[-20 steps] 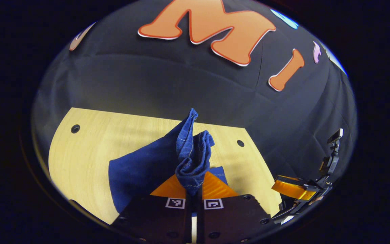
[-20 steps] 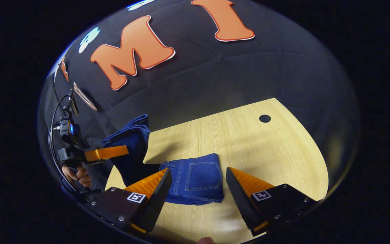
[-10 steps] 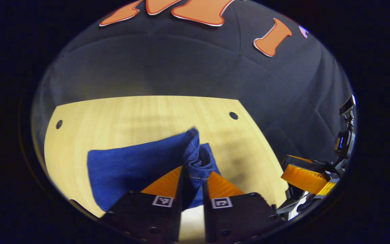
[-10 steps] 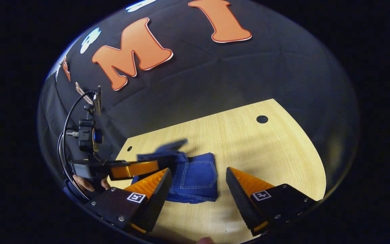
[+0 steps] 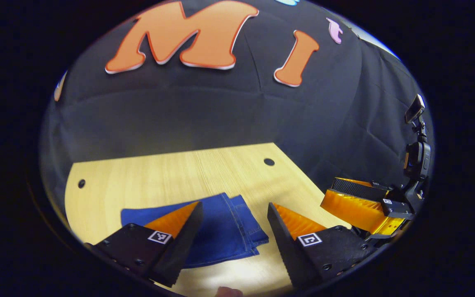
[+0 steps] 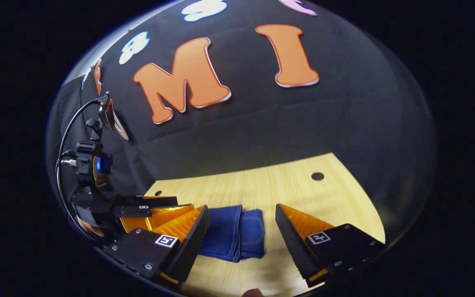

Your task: Grasp the waist and the cuffs of the jeans and fold them to make the two legs overlap; first hold the waist and fold one-third of the jeans toward the cuffs, then hold the cuffs and fold the remaining one-third in the same direction to finish folding.

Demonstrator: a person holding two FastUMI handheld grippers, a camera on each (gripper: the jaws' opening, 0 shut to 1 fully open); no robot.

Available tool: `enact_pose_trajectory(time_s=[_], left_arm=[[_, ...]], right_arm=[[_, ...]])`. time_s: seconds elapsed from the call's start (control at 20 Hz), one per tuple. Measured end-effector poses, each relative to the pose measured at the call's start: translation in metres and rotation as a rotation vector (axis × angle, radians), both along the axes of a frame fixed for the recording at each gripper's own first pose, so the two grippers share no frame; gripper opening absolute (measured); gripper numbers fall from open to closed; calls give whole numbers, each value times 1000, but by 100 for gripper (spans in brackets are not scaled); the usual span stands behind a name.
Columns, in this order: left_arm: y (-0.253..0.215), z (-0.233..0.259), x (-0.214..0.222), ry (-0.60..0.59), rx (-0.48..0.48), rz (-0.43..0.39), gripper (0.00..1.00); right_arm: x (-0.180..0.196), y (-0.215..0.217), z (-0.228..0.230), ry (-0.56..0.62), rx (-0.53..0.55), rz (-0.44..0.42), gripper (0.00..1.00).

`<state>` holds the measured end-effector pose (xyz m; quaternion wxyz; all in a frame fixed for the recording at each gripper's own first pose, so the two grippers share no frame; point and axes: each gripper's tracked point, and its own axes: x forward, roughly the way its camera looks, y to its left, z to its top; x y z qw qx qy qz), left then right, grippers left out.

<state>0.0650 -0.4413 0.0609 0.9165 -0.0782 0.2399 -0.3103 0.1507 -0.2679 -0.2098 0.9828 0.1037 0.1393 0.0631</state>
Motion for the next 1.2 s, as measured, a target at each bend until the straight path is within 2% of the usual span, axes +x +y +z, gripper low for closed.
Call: enact_pose_trajectory(time_s=[0.25,0.4,0.6,0.75,0.8,0.85,0.95,1.0,1.05,1.1,1.15,1.2], left_arm=[[62,64,-10,-204,-32,158,96],[97,92,-31,-327,-78,243,96],[132,119,-59,-451,-75,346,96],[143,135,-71,-524,-109,383,96],[150,136,-79,-526,-118,386,92],[157,137,-85,-527,-127,394,95],[169,139,-99,-552,-141,402,92],[176,142,-106,-573,-140,402,95],[180,142,-116,-598,-139,384,92],[184,142,-126,-631,-141,373,99],[192,140,-134,-640,-126,371,92],[198,133,-138,-636,-103,369,92]], right_arm=[[-20,28,54,-176,-81,28,97],[-37,56,92,-308,-120,61,97],[-50,81,120,-440,-193,83,97],[-72,83,153,-552,-222,31,97],[-83,90,165,-598,-218,35,100],[-93,96,169,-615,-222,29,97],[-100,109,166,-617,-227,25,100],[-103,117,163,-616,-230,29,97],[-106,123,158,-608,-241,24,100],[-108,127,153,-594,-255,20,97],[-110,132,147,-573,-266,15,97],[-112,136,142,-560,-271,13,97]])
